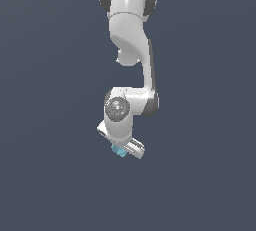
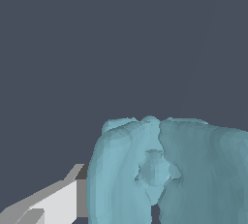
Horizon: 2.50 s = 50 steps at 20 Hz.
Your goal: Pick up the object and move it to a goal position.
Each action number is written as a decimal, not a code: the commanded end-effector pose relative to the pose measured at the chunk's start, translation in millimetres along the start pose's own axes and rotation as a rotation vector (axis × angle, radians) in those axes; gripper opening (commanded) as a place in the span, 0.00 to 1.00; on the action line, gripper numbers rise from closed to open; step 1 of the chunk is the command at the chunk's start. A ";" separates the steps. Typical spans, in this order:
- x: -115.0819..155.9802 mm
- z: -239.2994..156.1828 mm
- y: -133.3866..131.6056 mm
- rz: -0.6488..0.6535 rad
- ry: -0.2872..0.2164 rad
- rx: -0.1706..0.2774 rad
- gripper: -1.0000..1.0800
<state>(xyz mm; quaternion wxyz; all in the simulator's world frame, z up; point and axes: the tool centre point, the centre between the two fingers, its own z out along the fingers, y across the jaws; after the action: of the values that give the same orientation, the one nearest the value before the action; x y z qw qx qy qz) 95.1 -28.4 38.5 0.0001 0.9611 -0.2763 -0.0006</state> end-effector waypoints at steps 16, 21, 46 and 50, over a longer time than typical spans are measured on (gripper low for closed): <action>-2.1 -7.9 1.2 0.000 0.001 0.001 0.00; -8.2 -25.7 4.9 0.000 0.001 0.001 0.00; -84.3 -256.4 50.7 0.000 0.000 0.002 0.00; -98.4 -302.4 59.6 0.001 0.000 0.001 0.00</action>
<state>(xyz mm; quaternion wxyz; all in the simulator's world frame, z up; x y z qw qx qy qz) -12.6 -26.6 323.7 -0.0006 0.9610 -0.2765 0.0001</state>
